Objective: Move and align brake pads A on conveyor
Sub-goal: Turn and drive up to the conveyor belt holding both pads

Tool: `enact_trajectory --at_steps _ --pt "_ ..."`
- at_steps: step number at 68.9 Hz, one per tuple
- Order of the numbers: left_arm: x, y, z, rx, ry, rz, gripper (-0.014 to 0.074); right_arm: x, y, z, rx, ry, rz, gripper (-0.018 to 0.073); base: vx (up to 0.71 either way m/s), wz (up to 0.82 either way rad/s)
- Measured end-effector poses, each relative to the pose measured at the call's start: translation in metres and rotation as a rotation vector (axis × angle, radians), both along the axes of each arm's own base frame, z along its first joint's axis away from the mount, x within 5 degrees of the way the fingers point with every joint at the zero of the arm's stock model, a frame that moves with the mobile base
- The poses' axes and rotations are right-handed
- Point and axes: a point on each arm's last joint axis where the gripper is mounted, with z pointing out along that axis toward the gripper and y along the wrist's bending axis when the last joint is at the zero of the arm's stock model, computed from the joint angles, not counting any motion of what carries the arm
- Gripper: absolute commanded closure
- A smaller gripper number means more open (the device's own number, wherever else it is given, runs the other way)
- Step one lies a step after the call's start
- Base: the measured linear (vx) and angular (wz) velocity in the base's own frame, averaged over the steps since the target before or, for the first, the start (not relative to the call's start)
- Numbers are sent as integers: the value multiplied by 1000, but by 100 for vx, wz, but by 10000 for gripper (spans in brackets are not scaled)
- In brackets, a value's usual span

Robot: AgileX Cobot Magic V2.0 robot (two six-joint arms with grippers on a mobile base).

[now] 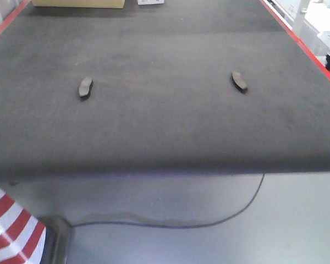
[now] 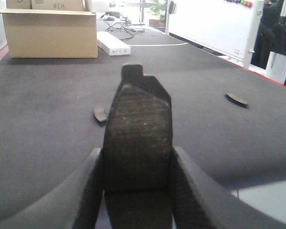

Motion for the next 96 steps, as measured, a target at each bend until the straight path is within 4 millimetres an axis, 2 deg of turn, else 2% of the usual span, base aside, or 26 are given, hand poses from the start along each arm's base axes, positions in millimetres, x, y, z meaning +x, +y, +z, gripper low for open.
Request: enact_trajectory --at_steps 56,96 --pt "0 0 0 0 0 0 603 0 0 0 0 0 0 566 37 1" --pt "0 0 0 0 0 0 603 0 0 0 0 0 0 566 11 2"
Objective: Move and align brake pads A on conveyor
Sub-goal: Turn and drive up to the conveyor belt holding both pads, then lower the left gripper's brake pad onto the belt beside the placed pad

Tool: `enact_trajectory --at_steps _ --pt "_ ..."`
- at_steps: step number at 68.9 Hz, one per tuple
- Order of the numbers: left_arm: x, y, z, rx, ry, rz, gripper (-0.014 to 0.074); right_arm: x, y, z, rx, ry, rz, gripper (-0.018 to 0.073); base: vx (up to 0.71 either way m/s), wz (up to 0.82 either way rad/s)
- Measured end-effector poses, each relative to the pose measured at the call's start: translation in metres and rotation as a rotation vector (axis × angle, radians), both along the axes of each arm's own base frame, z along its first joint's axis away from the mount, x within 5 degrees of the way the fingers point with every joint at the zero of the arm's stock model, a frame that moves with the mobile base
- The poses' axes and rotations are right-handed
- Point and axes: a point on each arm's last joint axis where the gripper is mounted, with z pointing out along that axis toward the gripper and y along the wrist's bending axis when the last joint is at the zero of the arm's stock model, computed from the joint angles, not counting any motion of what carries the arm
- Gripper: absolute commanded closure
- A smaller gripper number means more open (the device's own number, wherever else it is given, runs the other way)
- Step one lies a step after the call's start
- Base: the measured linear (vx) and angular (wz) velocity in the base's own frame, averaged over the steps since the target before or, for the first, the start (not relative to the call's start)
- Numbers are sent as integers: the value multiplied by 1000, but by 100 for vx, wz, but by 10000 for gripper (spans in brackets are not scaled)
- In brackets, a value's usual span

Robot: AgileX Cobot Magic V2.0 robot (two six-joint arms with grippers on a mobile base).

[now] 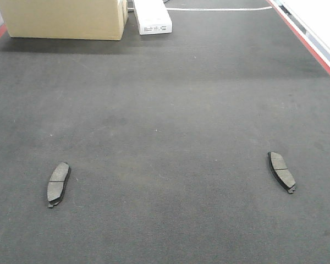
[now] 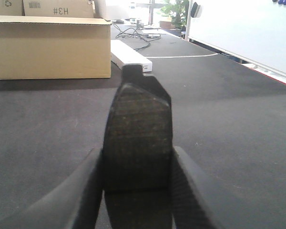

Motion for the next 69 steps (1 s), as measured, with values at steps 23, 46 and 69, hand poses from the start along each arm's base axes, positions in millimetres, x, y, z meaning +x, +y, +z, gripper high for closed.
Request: enact_trajectory --at_steps 23,46,69 --pt "0 0 0 0 0 0 603 0 0 0 0 0 0 566 0 0" --pt "0 0 0 0 0 0 603 0 0 0 0 0 0 566 0 0" --pt "1 1 3 4 67 13 599 0 0 0 0 0 0 566 0 0"
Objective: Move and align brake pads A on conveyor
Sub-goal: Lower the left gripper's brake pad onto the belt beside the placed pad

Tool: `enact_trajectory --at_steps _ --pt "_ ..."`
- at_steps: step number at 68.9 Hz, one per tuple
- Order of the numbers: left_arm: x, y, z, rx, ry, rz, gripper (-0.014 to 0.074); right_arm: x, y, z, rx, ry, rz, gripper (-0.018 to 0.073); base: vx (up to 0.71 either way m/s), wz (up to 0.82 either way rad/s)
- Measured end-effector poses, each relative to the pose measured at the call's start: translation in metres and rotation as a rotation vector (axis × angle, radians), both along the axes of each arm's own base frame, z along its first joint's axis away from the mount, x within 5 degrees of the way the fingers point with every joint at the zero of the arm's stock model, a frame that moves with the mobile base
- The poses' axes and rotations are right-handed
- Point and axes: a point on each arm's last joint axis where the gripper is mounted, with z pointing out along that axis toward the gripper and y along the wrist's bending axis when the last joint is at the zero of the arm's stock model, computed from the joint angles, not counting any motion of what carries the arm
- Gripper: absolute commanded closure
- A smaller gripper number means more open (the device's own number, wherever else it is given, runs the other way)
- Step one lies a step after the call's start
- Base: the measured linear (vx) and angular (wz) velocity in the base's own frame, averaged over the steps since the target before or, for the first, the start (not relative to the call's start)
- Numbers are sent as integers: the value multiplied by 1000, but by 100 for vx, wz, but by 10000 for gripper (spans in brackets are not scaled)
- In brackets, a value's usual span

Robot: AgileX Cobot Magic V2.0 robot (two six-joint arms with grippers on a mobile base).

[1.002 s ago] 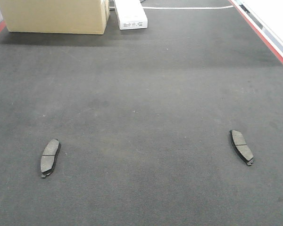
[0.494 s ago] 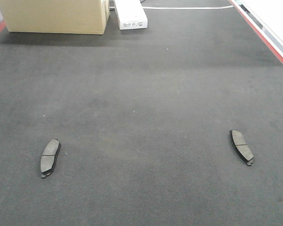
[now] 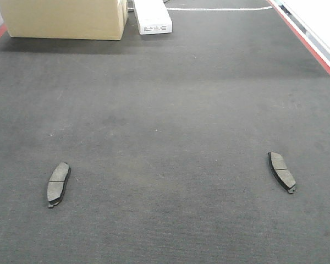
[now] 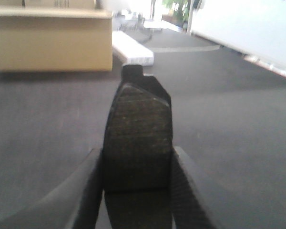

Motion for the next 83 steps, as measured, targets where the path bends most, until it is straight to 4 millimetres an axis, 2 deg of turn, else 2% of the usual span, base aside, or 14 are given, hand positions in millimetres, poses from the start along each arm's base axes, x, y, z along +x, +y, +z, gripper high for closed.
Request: enact_trajectory --at_steps 8,13,22,30,40,57,74,83 --pt "10 -3 13 5 149 9 594 0 0 0 0 0 0 566 0 0" --pt "23 -10 22 -18 257 -3 593 0 0 0 0 0 0 566 0 0" --pt "59 -28 32 -60 421 -29 592 0 0 0 0 0 0 566 0 0" --pt "100 -42 28 -38 553 -22 592 0 0 0 0 0 0 566 0 0" --pt "157 -62 8 -8 706 -9 592 0 0 0 0 0 0 566 0 0" --pt "226 -104 -32 25 864 -34 592 0 0 0 0 0 0 566 0 0" --pt "263 -156 -74 52 972 -72 591 0 0 0 0 0 0 566 0 0" --pt "275 -172 -94 29 1025 -48 570 0 0 0 0 0 0 565 0 0"
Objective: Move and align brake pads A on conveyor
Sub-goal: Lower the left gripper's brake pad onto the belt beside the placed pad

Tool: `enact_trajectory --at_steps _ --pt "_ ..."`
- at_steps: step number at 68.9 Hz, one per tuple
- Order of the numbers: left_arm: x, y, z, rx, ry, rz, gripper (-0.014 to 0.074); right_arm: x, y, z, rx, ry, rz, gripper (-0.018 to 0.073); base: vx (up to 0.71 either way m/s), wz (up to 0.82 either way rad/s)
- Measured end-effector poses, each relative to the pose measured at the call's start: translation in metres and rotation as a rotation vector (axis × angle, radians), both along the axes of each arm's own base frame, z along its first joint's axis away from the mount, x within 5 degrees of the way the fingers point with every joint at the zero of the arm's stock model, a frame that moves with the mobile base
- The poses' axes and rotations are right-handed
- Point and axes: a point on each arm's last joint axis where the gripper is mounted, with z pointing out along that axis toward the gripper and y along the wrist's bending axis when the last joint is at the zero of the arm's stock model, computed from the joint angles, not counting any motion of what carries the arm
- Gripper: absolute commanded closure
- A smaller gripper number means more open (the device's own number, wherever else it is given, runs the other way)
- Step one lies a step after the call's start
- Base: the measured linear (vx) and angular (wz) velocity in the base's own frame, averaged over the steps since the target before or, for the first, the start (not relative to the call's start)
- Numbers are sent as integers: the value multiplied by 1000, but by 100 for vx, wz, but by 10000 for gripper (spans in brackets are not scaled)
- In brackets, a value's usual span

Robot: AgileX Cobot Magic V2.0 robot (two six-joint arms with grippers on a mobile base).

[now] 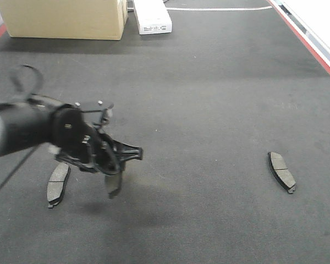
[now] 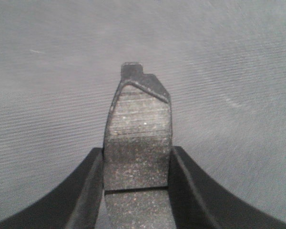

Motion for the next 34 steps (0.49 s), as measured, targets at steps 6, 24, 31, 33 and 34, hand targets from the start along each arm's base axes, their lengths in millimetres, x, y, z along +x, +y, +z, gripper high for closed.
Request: enact_trajectory --at_steps 6,24,31,33,34 --pt "7 -4 -13 5 35 27 539 0 0 0 0 0 0 564 0 0" --pt "13 -16 -41 35 77 2 332 0 0 0 0 0 0 564 0 0" --pt "14 -18 -43 39 72 -14 213 0 0 0 0 0 0 564 0 0" --pt "14 -19 -44 37 68 -14 175 0 0 0 0 0 0 564 0 0" --pt "15 -19 -44 37 67 -14 161 0 0 0 0 0 0 564 0 0"
